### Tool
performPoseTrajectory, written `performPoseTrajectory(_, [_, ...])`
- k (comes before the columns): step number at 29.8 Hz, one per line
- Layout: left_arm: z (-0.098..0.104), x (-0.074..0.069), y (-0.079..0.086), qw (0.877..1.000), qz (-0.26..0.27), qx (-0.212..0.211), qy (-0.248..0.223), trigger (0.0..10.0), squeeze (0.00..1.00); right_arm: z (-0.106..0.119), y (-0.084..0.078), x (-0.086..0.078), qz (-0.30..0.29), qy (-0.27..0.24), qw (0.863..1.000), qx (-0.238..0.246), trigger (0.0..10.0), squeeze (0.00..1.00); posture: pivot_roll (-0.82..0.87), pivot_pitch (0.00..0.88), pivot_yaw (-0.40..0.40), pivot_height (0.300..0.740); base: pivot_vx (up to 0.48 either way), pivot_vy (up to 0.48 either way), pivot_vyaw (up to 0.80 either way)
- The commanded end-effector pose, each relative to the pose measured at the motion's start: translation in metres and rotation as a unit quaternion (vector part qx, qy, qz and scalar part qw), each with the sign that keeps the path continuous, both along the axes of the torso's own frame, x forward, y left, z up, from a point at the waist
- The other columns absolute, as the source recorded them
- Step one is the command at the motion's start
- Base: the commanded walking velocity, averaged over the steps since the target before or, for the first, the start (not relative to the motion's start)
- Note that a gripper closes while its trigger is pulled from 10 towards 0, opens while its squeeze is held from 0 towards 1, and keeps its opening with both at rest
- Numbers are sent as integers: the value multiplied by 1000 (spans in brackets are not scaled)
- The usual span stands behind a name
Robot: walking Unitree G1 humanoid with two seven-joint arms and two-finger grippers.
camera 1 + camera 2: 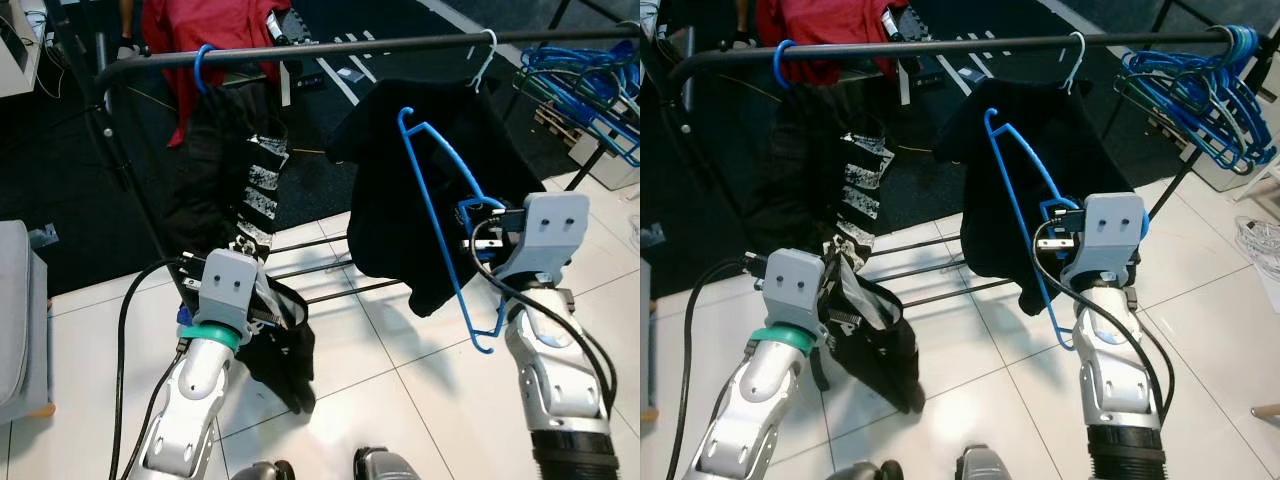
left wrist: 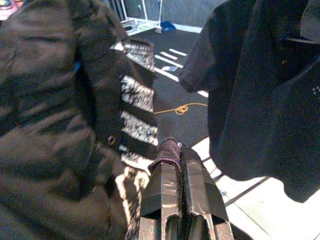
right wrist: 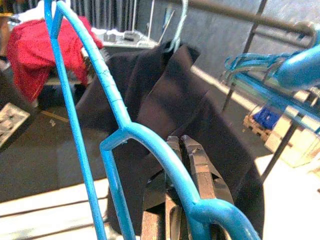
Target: Hang hanger
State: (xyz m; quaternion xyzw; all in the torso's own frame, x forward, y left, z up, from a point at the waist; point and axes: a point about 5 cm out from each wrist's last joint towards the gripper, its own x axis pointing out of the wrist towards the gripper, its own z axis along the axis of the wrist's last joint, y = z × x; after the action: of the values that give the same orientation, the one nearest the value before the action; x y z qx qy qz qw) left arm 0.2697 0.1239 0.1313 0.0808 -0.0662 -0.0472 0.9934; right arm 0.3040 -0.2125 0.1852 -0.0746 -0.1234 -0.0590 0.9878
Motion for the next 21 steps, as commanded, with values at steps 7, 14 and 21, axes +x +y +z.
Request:
performPoseTrajectory(7, [1,1,-2,1000,0,-3,-4,10000,0,3,-5,1,-3,-7,1000,-2,10000,0,-187,50,33,740,480,0,0])
performPoseTrajectory(14, [1,0,-2,1000,0,-3,-4,10000,0,1,-5,1,-1,-5,1000,-4,10000,0,-188,54,33,740,480,0,0])
performPoseTrajectory(21, [0,-4,-3,999,-31,14,-5,10000,0,-14,-5,-2,-14,19,1000,5,10000,0,-184,56,33,740,198,0,0])
